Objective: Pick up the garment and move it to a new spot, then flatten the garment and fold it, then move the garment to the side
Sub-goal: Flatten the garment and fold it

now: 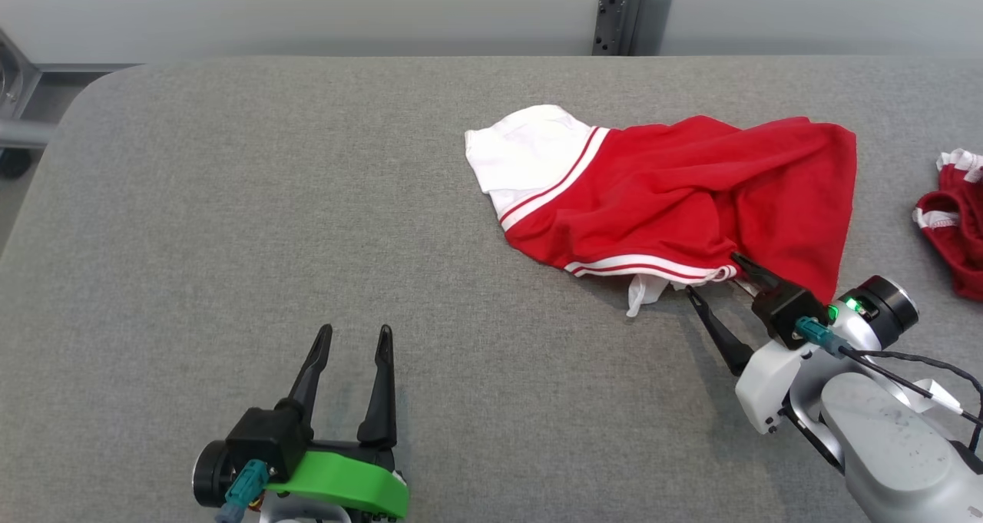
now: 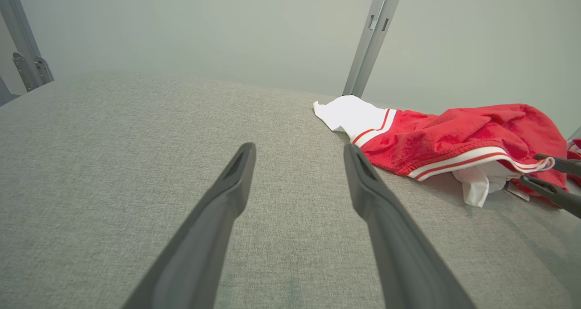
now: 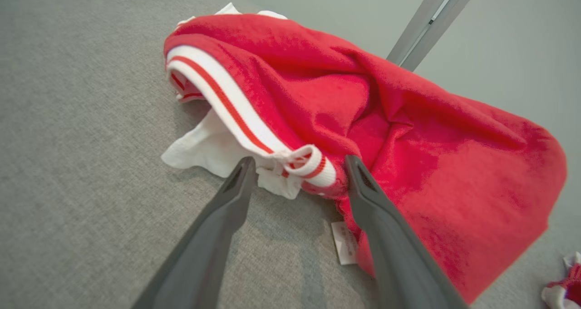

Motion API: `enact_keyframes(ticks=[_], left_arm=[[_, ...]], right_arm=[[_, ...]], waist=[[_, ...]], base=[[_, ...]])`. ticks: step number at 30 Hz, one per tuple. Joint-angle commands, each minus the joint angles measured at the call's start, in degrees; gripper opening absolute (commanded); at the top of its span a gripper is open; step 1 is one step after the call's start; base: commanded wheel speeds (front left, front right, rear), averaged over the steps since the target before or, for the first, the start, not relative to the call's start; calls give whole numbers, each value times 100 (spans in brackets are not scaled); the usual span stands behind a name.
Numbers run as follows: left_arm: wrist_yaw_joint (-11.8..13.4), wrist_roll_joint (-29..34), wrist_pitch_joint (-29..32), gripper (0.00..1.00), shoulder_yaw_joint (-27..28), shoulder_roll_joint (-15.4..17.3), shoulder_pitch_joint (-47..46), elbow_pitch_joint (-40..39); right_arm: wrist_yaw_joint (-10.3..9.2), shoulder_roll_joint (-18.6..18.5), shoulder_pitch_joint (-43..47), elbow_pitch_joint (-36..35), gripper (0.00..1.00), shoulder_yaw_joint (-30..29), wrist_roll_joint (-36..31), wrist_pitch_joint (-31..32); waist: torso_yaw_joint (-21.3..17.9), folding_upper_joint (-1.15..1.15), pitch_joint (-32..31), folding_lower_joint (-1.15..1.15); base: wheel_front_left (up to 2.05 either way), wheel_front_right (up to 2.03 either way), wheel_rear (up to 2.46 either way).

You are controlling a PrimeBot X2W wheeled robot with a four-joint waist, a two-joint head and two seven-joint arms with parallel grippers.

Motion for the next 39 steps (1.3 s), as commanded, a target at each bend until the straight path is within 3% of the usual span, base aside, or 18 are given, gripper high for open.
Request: enact_keyframes(ticks=[1, 2, 4, 10, 22, 29, 34, 39], left_arm=[[5, -6, -3, 100, 11, 7, -78, 4], [11, -17, -3, 100, 21, 6, -88, -1], [27, -27, -3, 100, 39, 6, -95, 2], [46, -46, -3, 100, 74, 6, -81, 18], [34, -5, -3, 100, 87, 7, 54, 40], [33, -62, -3, 100, 32, 7, 39, -23], [49, -163, -3, 100, -92, 6, -133, -59], [97, -292, -3, 100, -277, 6, -305, -81]], right_arm=[[-8, 6, -117, 150, 89, 39, -59, -34], [-8, 32, -183, 249, 38, 59, -66, -37], [-8, 71, -264, 435, 0, 112, -49, -41], [-8, 180, -461, 298, 0, 304, 28, -48], [-8, -352, -585, -1803, 0, 1882, 140, -47], [-8, -631, -759, -2924, 0, 2153, 343, 207], [-8, -653, -1212, -2819, 0, 2453, 556, 340], [-8, -536, -1987, -1872, 0, 2808, 811, 256]], waist=[[115, 0, 83, 0], [139, 0, 93, 0], [171, 0, 101, 0], [171, 0, 36, 0], [4, 0, -232, 0], [112, 0, -158, 0], [400, 0, 102, 0], [802, 0, 416, 0]], base=[[0, 0, 0], [0, 0, 0], [0, 0, 0], [0, 0, 0], [0, 0, 0], [0, 0, 0], [0, 0, 0], [0, 0, 0]])
